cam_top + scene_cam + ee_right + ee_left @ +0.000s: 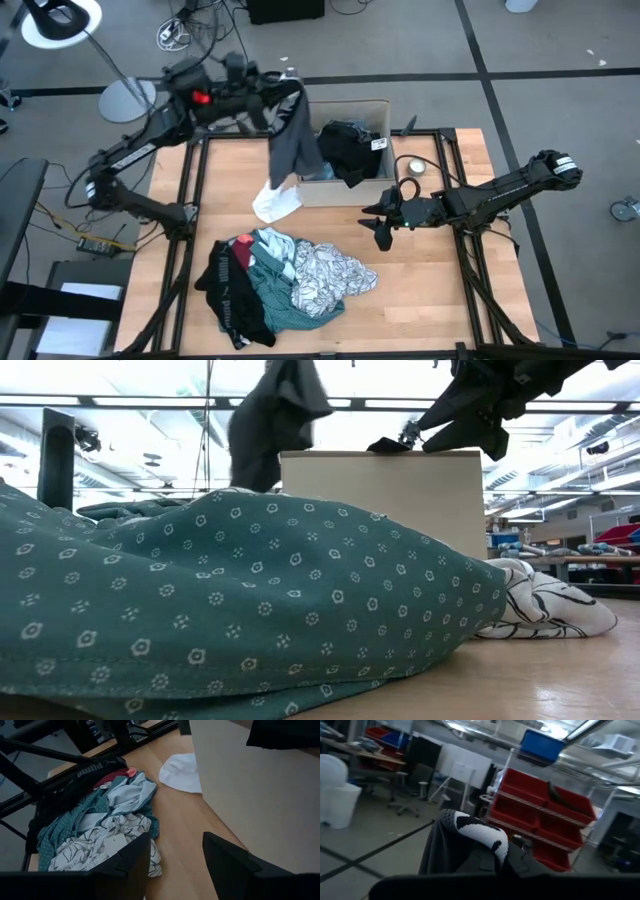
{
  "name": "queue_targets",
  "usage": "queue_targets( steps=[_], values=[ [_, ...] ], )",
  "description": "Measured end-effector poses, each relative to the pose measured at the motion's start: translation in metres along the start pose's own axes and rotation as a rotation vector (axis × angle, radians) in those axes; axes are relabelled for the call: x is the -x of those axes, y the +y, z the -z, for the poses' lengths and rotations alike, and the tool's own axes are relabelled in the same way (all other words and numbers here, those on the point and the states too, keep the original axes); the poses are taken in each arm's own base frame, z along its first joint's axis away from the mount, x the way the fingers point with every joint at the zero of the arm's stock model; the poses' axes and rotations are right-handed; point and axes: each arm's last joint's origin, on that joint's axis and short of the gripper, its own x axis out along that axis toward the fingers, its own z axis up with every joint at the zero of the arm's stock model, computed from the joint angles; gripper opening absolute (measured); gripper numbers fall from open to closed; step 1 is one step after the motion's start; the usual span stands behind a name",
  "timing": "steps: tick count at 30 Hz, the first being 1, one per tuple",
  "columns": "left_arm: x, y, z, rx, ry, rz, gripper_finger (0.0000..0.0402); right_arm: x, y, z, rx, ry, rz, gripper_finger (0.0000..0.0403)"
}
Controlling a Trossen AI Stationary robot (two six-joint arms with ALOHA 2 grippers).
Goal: Sort clothes
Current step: Put the gray boxer into the bin
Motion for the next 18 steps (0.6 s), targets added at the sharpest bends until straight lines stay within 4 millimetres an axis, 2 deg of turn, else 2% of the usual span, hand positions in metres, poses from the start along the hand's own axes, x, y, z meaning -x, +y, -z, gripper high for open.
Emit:
queue_targets(
  steps=[6,12,15,18],
  values=[
    [-0.044,-0.003,-0.02,-0.002,-0.01,0.147,0.0,0.0,0.0,0.0,0.001,0.0,0.0,0.0182],
    [-0.067,-0.01,-0.044,-0.038,-0.062,0.273,0.0,0.0,0.0,0.0,0.016,0.001,0.001,0.0181],
    [-0.077,-0.008,-0.04,-0.048,-0.016,0.29,0.0,0.0,0.0,0.0,0.016,0.001,0.001,0.018],
    [-0.087,0.002,-0.023,-0.045,0.092,0.242,0.0,0.0,0.0,0.0,0.016,0.002,0.001,0.0179]
  ],
)
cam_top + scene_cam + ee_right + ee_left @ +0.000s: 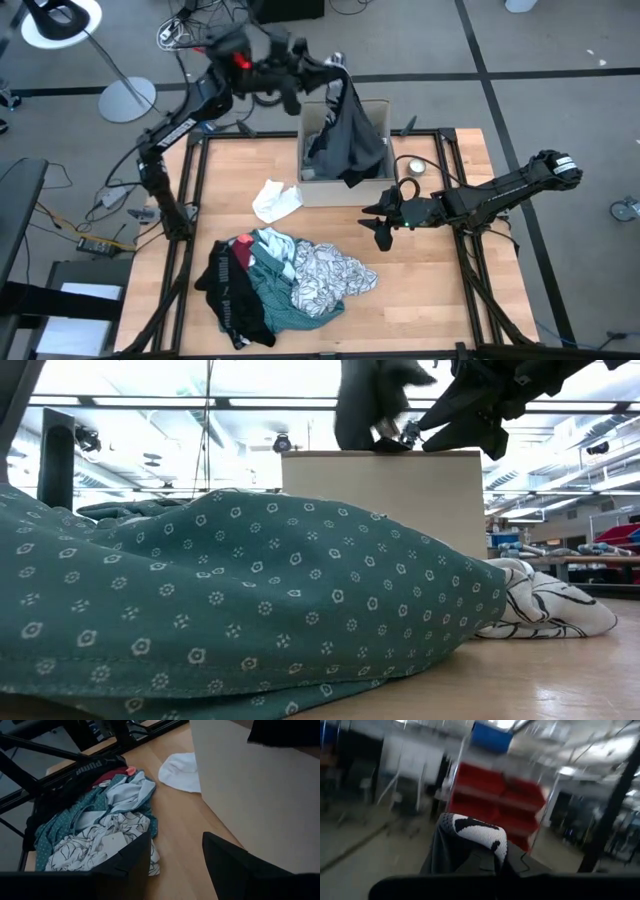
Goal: Sort clothes
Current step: Put the gray boxer into the bin
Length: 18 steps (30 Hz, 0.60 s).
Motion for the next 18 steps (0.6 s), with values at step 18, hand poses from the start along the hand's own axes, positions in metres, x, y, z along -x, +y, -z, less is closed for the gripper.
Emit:
queue_targets(
  steps=[18],
  values=[
    [-0.057,0.128,0.231,0.215,0.87,-0.57,0.0007,0.0,0.0,0.001,0.003,0.007,0.004,0.0178]
  ],
)
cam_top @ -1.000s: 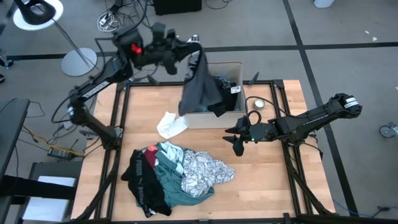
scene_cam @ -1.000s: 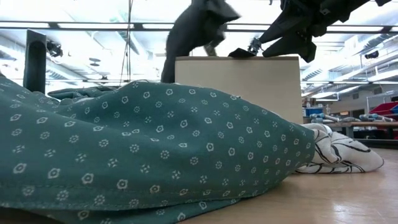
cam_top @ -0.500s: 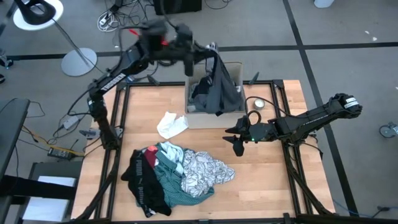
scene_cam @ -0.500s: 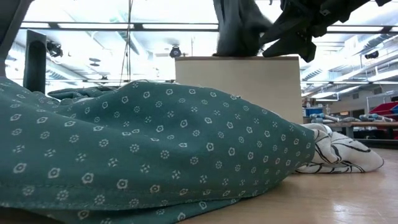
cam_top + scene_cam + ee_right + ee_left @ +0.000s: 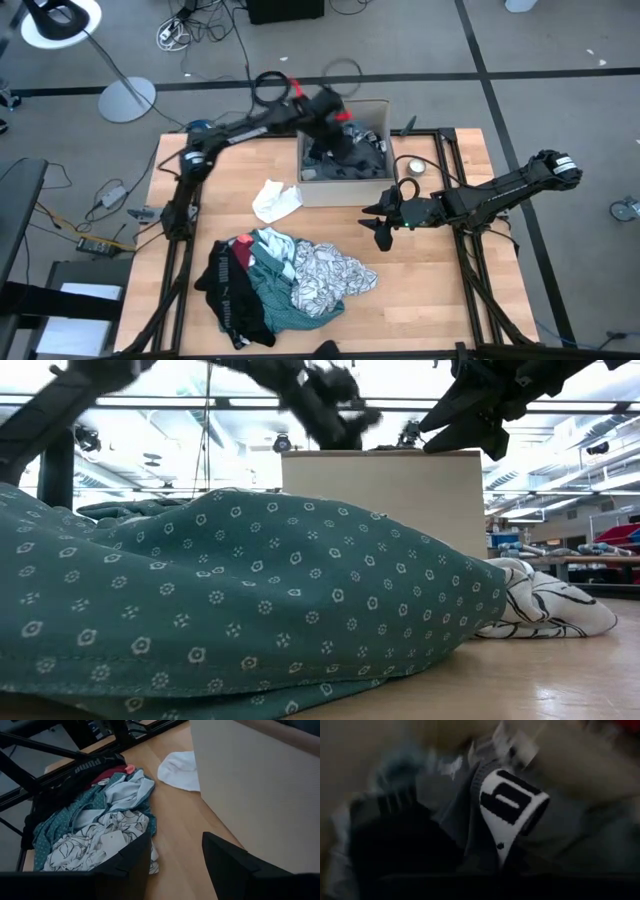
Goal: Sort clothes
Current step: Put the gray boxer into the bin
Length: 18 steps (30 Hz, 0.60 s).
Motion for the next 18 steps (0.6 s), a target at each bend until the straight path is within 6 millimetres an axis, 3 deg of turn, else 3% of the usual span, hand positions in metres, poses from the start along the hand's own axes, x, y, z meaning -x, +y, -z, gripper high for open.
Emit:
queue_targets(
  steps=[5,9,14,18],
  values=[
    [-0.055,0.011,0.021,0.032,0.134,0.012,0.0023,0.0,0.0,0.0,0.005,0.001,0.0,0.0178],
    [-0.083,0.02,0.034,0.087,0.206,0.003,0.0047,0.0,0.0,0.0,0.01,0.002,0.001,0.0177],
    [-0.086,0.023,0.035,0.1,0.225,0.052,0.0083,0.0,0.0,0.0,0.01,0.002,0.001,0.0177],
    [-0.073,0.023,0.025,0.11,0.231,0.146,0.0099,0.0,0.0,0.0,0.01,0.002,0.001,0.0176]
  ],
)
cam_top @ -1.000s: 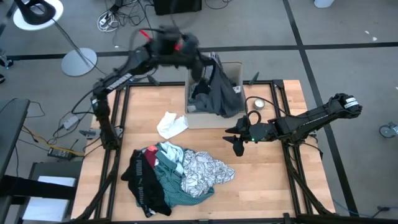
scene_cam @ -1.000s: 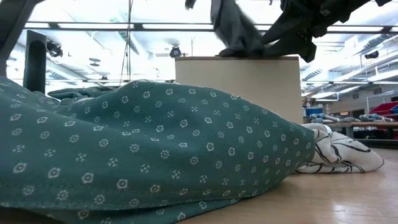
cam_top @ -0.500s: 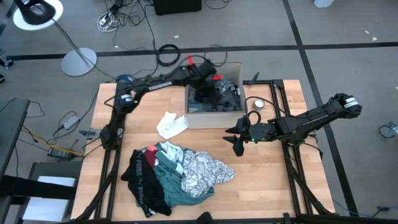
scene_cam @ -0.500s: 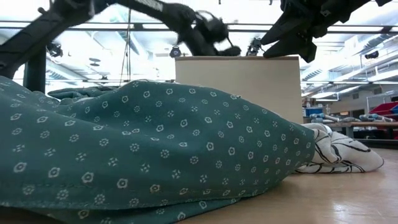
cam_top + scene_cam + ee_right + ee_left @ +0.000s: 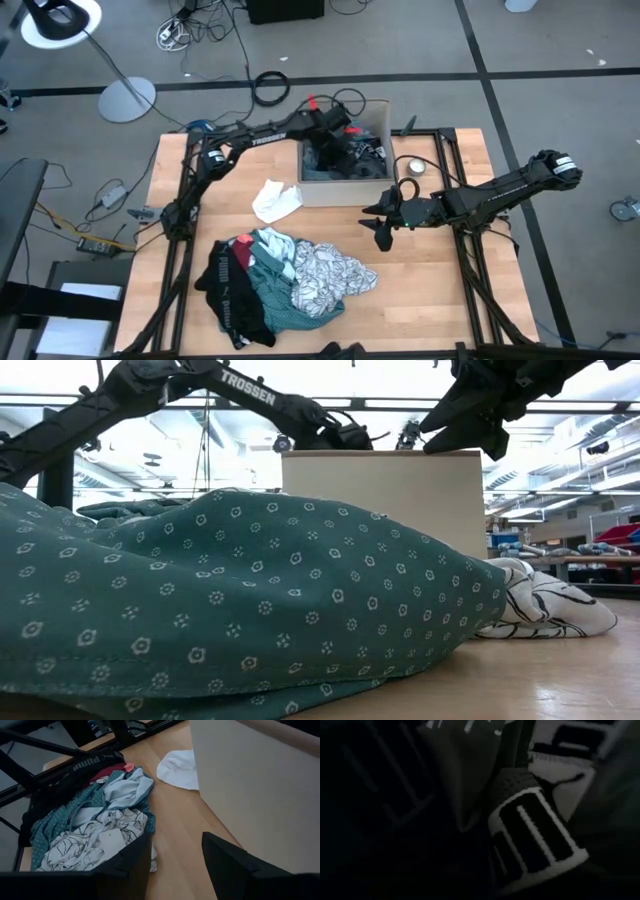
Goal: Sort clothes
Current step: Put the gray boxer into the bin, then put the white patterned shirt into the bin
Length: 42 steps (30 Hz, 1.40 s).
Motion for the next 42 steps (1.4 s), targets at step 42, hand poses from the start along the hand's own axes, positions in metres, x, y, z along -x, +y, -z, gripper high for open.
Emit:
queue_targets(
  steps=[42],
  values=[
    [0.273,-0.052,0.269,-0.317,-0.678,-0.065,0.0101,-0.007,0.018,0.002,0.106,-0.055,-0.096,0.0173]
  ],
)
